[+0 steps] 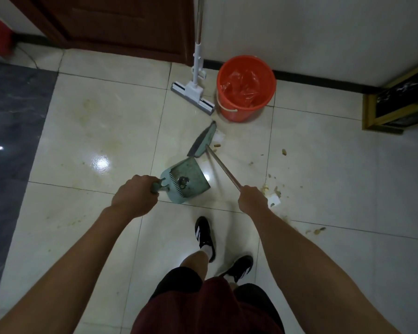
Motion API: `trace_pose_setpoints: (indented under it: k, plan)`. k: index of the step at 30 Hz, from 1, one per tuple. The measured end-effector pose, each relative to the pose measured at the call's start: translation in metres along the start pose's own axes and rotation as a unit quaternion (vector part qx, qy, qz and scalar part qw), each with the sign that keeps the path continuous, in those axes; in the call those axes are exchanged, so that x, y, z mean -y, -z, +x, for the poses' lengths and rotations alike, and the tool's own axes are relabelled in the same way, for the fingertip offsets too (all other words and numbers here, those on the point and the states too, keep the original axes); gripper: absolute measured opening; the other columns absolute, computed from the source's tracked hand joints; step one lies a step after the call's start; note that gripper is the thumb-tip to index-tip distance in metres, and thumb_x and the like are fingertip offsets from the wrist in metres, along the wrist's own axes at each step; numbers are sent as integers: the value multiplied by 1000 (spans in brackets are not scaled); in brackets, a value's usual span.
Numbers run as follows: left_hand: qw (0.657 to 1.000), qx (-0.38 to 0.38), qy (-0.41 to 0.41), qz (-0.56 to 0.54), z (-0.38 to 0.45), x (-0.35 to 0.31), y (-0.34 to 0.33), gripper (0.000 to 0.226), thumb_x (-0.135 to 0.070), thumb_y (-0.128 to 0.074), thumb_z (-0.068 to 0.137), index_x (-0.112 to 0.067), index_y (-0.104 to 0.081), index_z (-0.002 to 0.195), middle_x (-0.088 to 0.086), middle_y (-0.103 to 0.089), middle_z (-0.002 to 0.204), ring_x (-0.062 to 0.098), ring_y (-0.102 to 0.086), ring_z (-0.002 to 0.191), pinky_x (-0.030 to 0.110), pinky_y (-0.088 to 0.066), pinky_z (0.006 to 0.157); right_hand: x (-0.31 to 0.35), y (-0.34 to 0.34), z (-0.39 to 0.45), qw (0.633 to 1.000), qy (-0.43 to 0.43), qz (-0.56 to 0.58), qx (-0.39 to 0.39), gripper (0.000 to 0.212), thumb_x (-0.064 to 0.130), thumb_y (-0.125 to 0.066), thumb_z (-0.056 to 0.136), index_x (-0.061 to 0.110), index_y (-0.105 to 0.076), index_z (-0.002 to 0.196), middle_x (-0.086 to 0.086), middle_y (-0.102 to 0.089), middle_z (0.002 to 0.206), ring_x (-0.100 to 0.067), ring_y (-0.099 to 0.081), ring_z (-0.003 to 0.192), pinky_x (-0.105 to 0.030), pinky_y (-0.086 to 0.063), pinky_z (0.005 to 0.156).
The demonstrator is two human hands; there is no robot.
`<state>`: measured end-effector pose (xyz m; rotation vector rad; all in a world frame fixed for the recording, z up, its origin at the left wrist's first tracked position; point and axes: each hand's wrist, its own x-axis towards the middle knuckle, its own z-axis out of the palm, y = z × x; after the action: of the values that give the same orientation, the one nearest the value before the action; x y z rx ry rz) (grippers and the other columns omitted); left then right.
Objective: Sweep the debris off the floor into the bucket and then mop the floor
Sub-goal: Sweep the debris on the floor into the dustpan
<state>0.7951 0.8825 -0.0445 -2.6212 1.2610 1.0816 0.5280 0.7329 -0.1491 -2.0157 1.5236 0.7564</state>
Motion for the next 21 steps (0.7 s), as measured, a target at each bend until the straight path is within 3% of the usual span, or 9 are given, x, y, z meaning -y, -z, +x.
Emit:
trace_pose_setpoints:
  k: [12,17,21]
  plan:
    - [998,-2,-19,55,-47,-66,-49,18,-17,-60,85,-29,-69,95,6,-66,90,32,-64,80,38,-57,72,-139,-53,-84,999,-29,4,-22,29,20,-42,101,14,-60,124,-7,-66,117,-26,-66,108,-37,-53,87]
    - [995,-4,-46,85,-70,-108,-77,20,-17,-61,86,-26,-71,99,7,-68,91,32,-65,81,38,-57,72,-199,-66,-118,996,-74,48,24,30,11,-40,99,6,-60,121,-14,-54,90,-37,-62,111,-41,-49,90]
    - [992,-4,-73,107,-86,-150,-98,24,-17,-60,86,-26,-71,105,12,-70,100,37,-66,89,39,-55,74,-249,-76,-145,993,-97,59,25,34,11,-35,101,5,-60,124,-18,-62,121,-36,-59,114,-36,-45,84]
